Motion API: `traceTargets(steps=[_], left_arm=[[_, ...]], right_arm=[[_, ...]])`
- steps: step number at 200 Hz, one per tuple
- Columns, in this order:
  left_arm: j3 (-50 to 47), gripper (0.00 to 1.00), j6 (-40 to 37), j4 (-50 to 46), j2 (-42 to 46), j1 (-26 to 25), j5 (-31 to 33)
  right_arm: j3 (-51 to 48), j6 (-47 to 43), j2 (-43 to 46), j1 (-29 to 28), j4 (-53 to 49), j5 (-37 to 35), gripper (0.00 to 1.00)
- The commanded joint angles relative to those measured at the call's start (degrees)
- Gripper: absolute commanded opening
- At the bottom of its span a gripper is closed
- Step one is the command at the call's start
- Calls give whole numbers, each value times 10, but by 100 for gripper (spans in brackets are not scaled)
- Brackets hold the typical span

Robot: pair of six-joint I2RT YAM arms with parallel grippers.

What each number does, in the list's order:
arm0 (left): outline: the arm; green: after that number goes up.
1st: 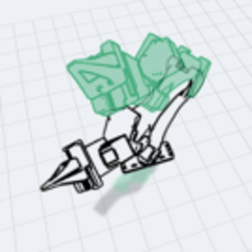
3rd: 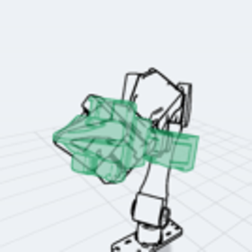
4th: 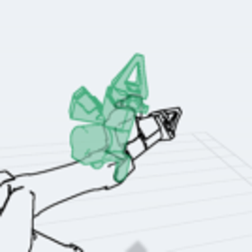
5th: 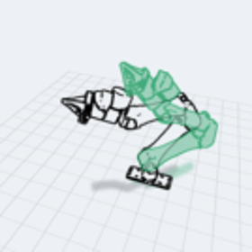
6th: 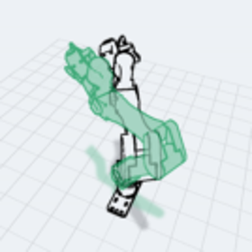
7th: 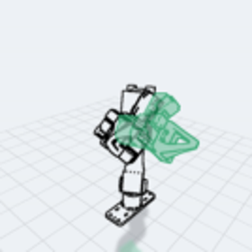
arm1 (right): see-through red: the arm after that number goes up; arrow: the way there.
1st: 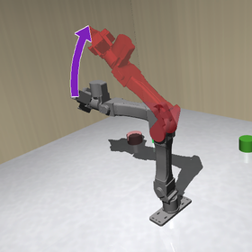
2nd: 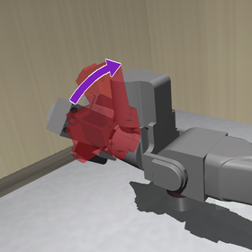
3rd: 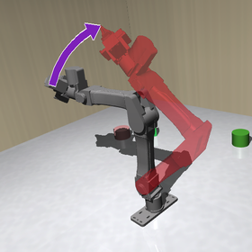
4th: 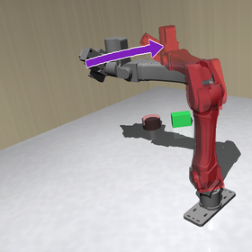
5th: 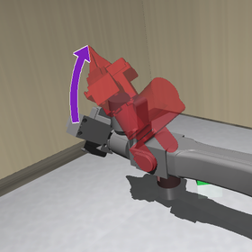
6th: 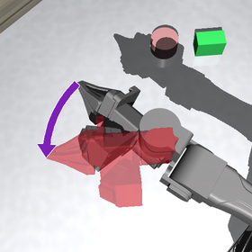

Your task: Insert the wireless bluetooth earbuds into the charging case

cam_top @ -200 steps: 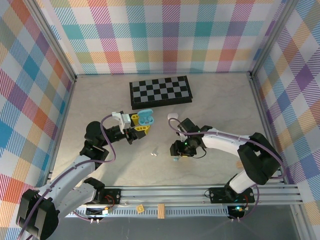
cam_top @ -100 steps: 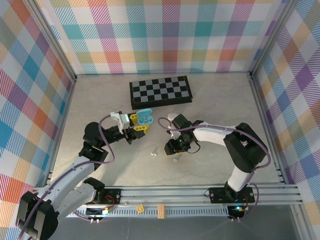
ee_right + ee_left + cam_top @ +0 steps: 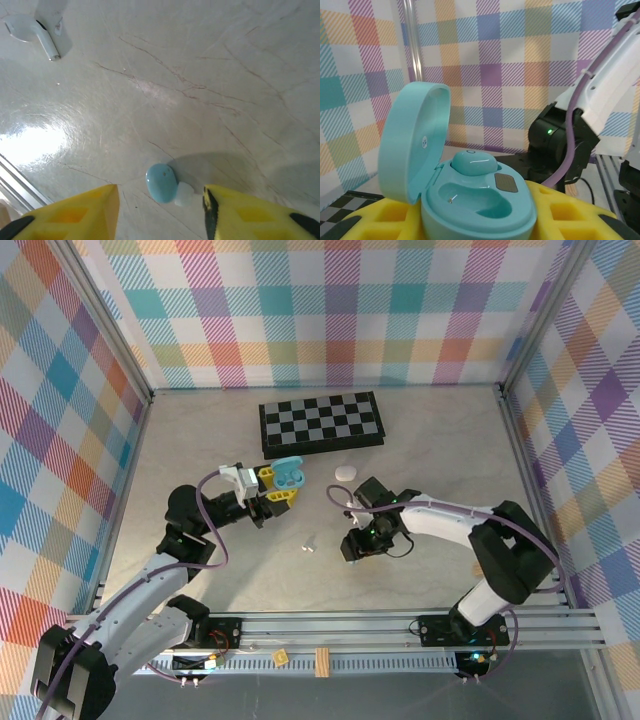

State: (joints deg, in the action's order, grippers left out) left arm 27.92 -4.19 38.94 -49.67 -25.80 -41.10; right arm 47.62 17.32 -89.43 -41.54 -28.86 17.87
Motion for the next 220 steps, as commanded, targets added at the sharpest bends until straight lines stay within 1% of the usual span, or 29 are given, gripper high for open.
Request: traceTargets(steps=[1,32,73,118,145,167,195,220], left_arm=[[-3,39,-14,9,-2,-3,24],[-27,39,-14,27,-6,13,66],[-74,39,7,66,10,66,147],[-70,39,2,65,10,85,153],[-69,39,0,64,9,91,154],[-68,39,1,65,8,94,153],[-68,39,2,65,9,95,150],[-70,39,3,67,10,95,148]], right_arm=[[20,-2,26,-13,-37,-62,52],[44,-6,29,-64,-66,-190,53],[49,-4,19,-141,-71,-315,51],[87,-1,-33,-227,-110,-423,49],[114,-3,-77,-260,-132,-458,47],[131,-4,-103,-276,-143,-465,46],[143,-4,-125,-283,-158,-465,44],[149,-3,-138,-283,-169,-470,40]])
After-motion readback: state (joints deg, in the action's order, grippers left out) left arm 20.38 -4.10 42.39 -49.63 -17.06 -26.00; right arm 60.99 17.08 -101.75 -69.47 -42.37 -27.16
